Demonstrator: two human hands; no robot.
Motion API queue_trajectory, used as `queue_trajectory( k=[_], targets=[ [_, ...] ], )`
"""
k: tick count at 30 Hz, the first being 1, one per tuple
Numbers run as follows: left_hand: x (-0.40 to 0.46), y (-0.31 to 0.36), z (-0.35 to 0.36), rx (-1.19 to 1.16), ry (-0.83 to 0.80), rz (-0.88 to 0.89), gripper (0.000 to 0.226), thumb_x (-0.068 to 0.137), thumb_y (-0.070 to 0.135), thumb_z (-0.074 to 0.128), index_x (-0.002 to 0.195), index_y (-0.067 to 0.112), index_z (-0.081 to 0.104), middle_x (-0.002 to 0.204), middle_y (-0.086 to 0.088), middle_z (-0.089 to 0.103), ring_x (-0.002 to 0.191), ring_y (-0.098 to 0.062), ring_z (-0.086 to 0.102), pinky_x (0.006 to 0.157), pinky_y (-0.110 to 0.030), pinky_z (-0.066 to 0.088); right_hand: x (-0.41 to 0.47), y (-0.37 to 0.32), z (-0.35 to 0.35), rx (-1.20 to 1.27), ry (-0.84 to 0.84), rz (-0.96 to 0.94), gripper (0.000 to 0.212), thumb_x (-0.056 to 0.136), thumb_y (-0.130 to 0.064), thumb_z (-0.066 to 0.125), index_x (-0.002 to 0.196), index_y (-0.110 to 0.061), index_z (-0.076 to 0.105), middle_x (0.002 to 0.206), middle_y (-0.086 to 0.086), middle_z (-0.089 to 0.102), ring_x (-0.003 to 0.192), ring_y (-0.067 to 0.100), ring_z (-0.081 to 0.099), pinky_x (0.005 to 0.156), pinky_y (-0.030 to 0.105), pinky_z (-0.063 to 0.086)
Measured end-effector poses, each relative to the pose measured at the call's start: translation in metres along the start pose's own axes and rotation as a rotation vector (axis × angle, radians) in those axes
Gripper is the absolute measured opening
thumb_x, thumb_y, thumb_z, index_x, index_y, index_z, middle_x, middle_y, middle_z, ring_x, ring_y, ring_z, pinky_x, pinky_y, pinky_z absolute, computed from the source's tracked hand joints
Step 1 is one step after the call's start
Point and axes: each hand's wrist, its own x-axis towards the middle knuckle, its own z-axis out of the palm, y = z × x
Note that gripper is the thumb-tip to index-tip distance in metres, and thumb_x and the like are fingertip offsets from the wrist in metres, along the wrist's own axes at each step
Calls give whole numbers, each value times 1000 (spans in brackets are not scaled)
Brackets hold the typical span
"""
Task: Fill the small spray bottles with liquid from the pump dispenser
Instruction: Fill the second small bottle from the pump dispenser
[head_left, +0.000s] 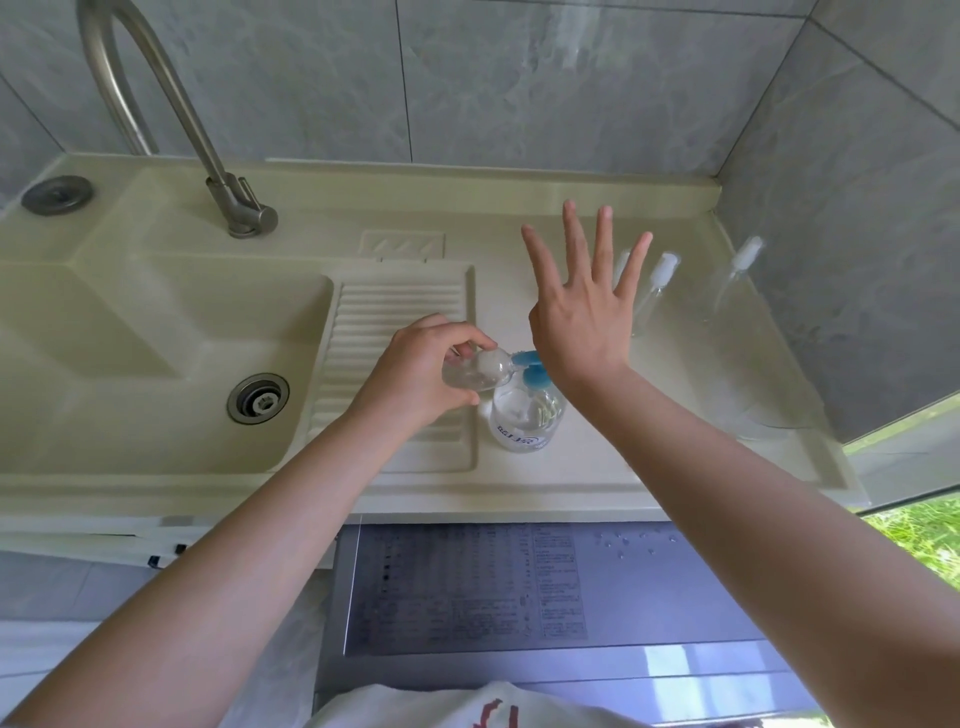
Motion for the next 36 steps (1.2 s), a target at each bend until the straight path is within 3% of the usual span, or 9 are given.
queue_trajectory(
  k=[8,13,16,22,27,32,36],
  targets=[
    [0,0,0,3,-2,3,56,58,7,91,106,30,72,99,8,60,90,-12,61,89,-28,51,2,-5,2,-11,-216,-9,85,93,-4,40,159,-32,-6,167,14,-12,151,44,-13,115,71,-7],
    [-1,0,0,9,-1,-5,54,59,8,91,105,30,71,99,6,60,88,-12,61,86,-22,50,12,-11,-10,-31,-214,-61,98,87,0,44,157,-33,-17,164,16,-21,150,44,-16,115,71,-5],
    [-1,0,0,1,7,-8,54,60,9,91,105,31,71,99,5,61,88,-11,62,85,-19,49,10,-10,-11,-32,-213,-81,98,87,1,44,158,-32,-14,165,14,-19,151,42,-16,115,70,-5],
    [-3,1,4,7,-6,-12,55,60,6,89,107,28,72,99,3,61,89,-16,61,89,-31,51,1,-10,-4,35,-313,26,87,93,-3,38,159,-32,-12,166,14,-17,151,44,-16,115,70,-8],
    [-3,3,2,4,13,-8,55,61,7,89,108,29,71,101,1,62,90,-15,62,87,-23,49,8,-7,-8,40,-251,33,95,90,-4,47,158,-31,-13,165,15,-18,151,43,-16,114,70,-10],
    [-3,4,4,20,12,-16,56,60,7,89,107,29,72,100,2,61,89,-16,61,88,-34,52,1,-5,-4,93,-367,123,89,92,-2,42,159,-33,-9,166,14,-15,151,43,-15,117,67,-6],
    [-4,3,3,30,6,-20,55,61,8,89,109,29,71,102,2,61,91,-16,60,88,-29,50,2,-6,-7,30,-215,15,92,90,-1,43,159,-31,-8,167,13,-13,151,43,-14,116,68,-9]
  ],
)
